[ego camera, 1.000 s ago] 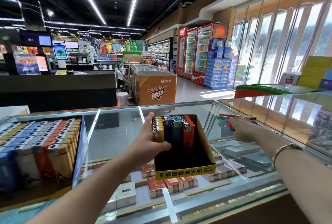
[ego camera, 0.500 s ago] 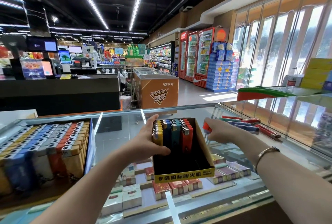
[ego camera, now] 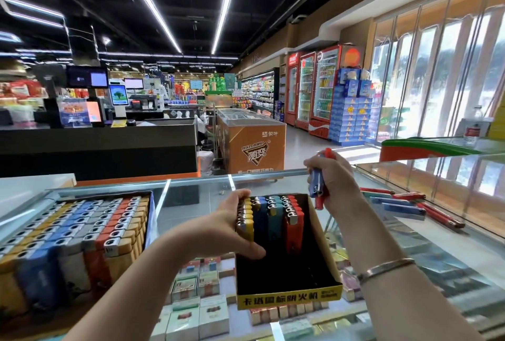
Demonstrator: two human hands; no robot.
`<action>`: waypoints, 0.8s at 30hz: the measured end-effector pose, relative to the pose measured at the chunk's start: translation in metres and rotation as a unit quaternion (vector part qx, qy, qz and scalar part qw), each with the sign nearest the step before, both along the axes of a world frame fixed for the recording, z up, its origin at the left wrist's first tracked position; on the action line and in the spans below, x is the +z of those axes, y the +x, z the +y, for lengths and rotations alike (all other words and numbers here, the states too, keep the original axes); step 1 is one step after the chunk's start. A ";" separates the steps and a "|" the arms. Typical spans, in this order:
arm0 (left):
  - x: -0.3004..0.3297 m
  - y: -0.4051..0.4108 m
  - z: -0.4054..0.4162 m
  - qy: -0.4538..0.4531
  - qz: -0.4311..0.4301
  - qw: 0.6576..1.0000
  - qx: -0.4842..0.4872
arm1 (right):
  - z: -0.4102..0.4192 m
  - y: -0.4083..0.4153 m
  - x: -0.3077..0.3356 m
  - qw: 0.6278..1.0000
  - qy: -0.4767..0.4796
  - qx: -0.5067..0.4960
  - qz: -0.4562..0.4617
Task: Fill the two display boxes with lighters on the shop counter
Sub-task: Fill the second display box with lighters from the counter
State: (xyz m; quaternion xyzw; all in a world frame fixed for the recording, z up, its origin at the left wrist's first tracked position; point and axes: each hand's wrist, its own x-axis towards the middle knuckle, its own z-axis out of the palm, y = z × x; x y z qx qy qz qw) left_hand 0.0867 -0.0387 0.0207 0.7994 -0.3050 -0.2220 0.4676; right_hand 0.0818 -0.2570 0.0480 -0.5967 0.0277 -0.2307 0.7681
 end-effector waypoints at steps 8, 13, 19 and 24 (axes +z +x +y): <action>0.008 -0.031 -0.020 -0.075 -0.397 0.907 0.117 | 0.032 -0.020 0.004 0.994 -0.013 0.033 -0.101; 0.003 -0.043 -0.031 -0.125 -0.373 0.913 0.107 | 0.051 -0.024 -0.001 0.979 -0.098 -0.038 -0.173; 0.005 -0.036 -0.030 -0.261 -0.198 0.938 0.116 | 0.067 -0.031 0.001 0.940 -0.185 -0.110 -0.265; 0.015 -0.026 -0.013 -0.359 -0.099 0.912 0.173 | 0.056 -0.028 0.002 0.966 -0.105 -0.072 -0.223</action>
